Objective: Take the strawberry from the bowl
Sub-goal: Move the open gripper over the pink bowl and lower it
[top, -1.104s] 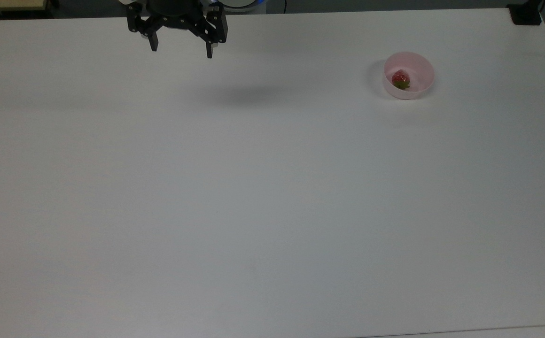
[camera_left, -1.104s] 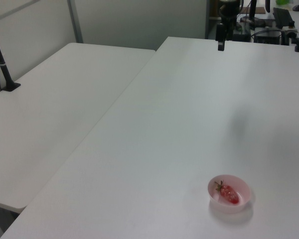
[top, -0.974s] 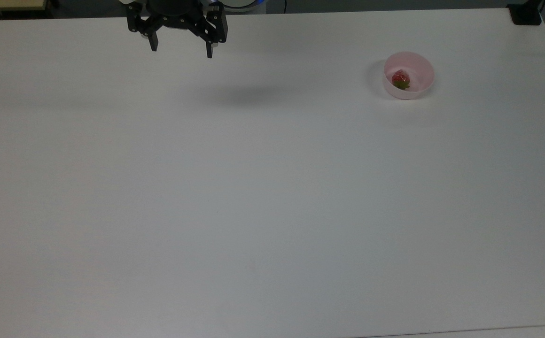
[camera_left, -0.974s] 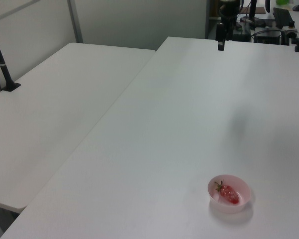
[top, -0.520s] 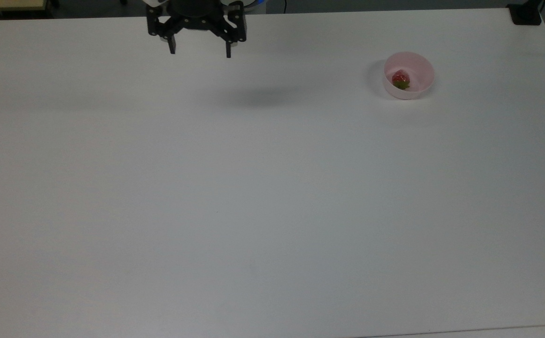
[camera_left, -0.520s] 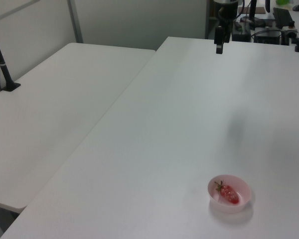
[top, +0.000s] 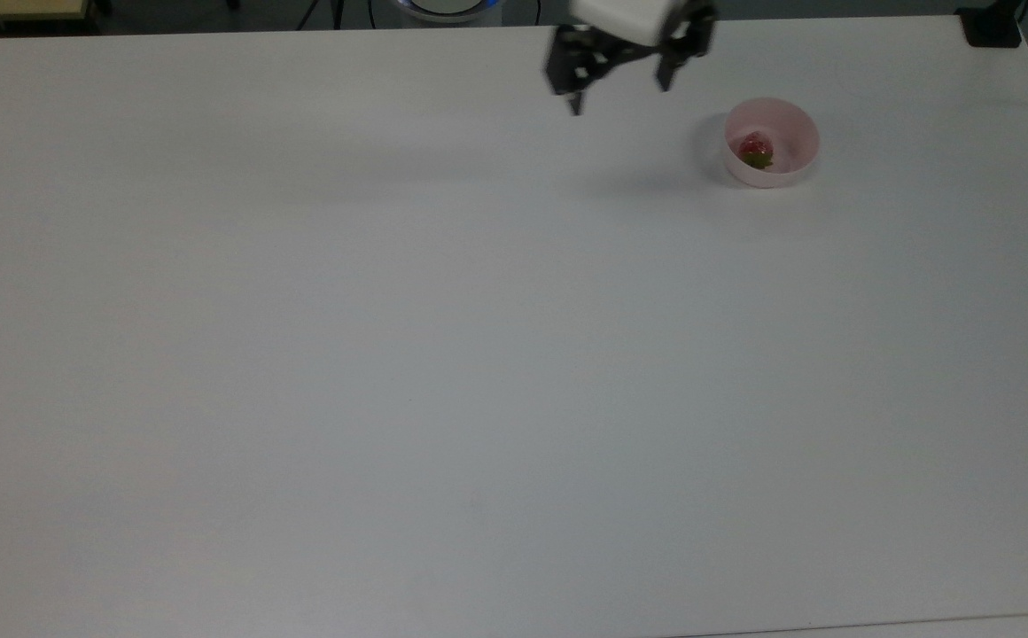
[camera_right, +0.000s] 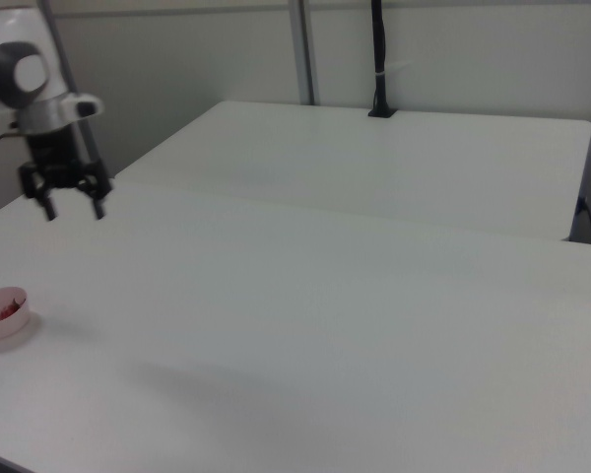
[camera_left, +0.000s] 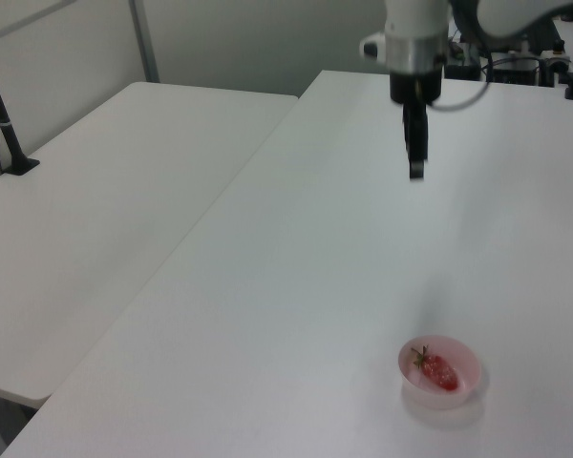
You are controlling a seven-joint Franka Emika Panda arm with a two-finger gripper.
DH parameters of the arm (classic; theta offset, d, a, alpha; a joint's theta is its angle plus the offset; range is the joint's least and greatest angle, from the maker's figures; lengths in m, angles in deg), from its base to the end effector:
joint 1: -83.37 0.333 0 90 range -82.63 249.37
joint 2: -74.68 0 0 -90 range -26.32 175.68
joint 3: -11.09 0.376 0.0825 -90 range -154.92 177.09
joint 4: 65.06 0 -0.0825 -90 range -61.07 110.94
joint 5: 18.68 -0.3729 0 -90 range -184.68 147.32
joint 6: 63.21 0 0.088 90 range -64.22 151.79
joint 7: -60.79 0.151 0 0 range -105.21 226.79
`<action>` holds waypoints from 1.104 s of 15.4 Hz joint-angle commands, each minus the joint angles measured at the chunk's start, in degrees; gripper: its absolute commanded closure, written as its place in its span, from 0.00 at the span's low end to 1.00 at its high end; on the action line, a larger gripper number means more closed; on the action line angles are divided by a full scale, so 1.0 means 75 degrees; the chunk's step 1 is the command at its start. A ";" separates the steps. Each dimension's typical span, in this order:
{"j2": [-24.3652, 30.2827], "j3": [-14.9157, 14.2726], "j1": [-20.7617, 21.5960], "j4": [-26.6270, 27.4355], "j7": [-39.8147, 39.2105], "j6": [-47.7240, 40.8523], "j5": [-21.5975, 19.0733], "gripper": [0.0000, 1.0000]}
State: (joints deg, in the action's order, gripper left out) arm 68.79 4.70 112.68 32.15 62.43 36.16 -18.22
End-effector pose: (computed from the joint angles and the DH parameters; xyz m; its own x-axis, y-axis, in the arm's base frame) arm 0.5340 0.2275 0.5384 0.9295 0.3632 -0.0639 0.3651 -0.9307 0.0211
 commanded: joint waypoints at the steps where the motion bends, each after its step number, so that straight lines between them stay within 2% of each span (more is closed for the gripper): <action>1: -0.0268 -0.0075 0.1222 0.0292 0.0260 -0.0113 -0.0166 0.00; 4: -0.0667 0.0066 0.1727 0.0316 0.1138 0.0237 -0.0166 0.00; 5: -0.0946 0.0194 0.1868 0.0316 0.1489 0.0540 -0.0166 0.07; 8: -0.1463 0.0581 0.1881 0.0316 0.1831 0.1151 -0.0108 0.12; 11: -0.1920 0.0698 0.1904 0.0281 0.2101 0.1678 -0.0073 0.18; 13: -0.2132 0.0932 0.1928 0.0281 0.2347 0.1937 0.0067 0.22; 17: -0.2308 0.0957 0.1940 0.0281 0.2453 0.1973 0.0174 0.22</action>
State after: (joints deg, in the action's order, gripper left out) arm 51.88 11.83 126.85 34.49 79.33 50.22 -18.01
